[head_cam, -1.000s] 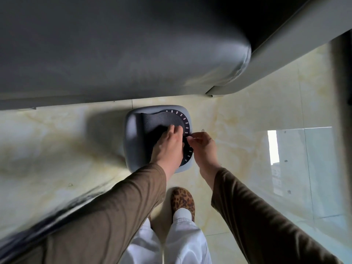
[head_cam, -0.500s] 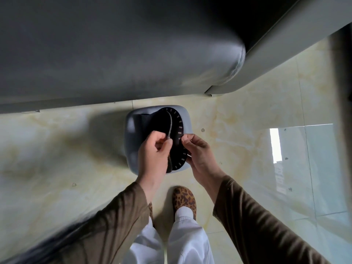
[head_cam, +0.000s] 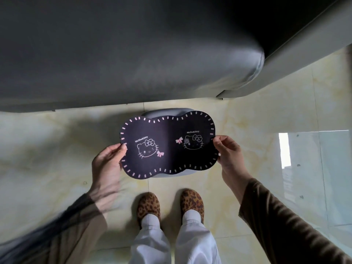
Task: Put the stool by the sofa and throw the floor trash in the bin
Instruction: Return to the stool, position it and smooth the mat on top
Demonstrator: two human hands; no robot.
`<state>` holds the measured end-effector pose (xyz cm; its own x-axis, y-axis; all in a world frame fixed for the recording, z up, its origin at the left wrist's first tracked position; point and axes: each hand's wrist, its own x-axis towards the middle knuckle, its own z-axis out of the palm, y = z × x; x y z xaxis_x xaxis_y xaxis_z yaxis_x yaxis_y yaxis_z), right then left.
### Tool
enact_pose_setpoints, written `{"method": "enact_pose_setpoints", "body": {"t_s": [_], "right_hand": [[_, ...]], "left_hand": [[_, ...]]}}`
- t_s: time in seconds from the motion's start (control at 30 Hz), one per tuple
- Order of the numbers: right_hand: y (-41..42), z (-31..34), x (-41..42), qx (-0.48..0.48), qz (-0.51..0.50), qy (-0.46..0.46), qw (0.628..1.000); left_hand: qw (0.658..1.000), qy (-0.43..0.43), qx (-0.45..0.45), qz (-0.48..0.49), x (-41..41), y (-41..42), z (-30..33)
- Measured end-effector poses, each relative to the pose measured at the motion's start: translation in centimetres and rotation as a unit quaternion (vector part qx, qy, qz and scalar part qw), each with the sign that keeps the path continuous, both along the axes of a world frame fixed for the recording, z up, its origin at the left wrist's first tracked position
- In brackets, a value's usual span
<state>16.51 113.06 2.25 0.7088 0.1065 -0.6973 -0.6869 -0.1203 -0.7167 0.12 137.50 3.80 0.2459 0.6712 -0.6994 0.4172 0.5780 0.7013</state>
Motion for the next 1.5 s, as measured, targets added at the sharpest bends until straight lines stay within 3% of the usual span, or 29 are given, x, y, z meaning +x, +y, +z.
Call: {"method": "enact_pose_setpoints", "body": {"t_s": [0.3,0.4,0.47,0.57,0.67,0.77,0.8,0.87,1.07,1.2,1.33,1.4,1.5], "right_hand": [[-0.6,-4.8,0.4,-0.140,0.035,-0.005,0.990],[-0.8,-3.5,0.2,-0.220,0.079,-0.085,0.969],[-0.3,-1.5,-0.2,-0.253,0.101,-0.193,0.942],[2.2,1.2,-1.4,-0.205,0.176,-0.317,0.909],[5.4,0.0,-3.1,-0.208,0.322,-0.411,0.827],[6.8,-3.4,-4.1,-0.277,0.439,-0.437,0.735],[6.8,-4.4,-4.2,-0.290,0.468,-0.434,0.713],[6.3,-5.3,-4.2,-0.298,0.511,-0.436,0.679],[3.4,-6.0,-2.3,-0.338,0.592,-0.438,0.585],[1.5,-4.9,-0.7,-0.373,0.605,-0.410,0.571],[-0.4,-1.8,0.7,-0.452,0.621,-0.318,0.557],[-1.2,0.8,1.2,-0.458,0.614,-0.294,0.571],[-1.3,6.1,1.5,-0.418,0.579,-0.270,0.646]], "left_hand": [[0.998,0.057,0.007,-0.003,-0.1,0.4,-6.1],[0.982,0.140,0.107,-0.064,-0.1,0.4,-5.5],[0.958,0.130,0.228,-0.120,0.2,0.1,-4.0],[0.881,0.063,0.382,-0.273,2.2,-2.2,-1.8],[0.780,0.017,0.436,-0.449,4.5,-5.2,-2.5],[0.629,0.060,0.519,-0.576,4.3,-6.6,-6.2],[0.593,0.083,0.536,-0.595,4.0,-6.8,-7.1],[0.557,0.114,0.554,-0.608,3.6,-6.8,-7.8],[0.514,0.158,0.578,-0.614,2.4,-4.3,-7.9],[0.518,0.192,0.565,-0.613,1.3,-2.0,-7.2],[0.501,0.259,0.503,-0.655,0.1,0.6,-4.5],[0.500,0.284,0.476,-0.666,-0.2,1.6,-1.9],[0.523,0.285,0.437,-0.674,0.0,1.8,3.4]]}}
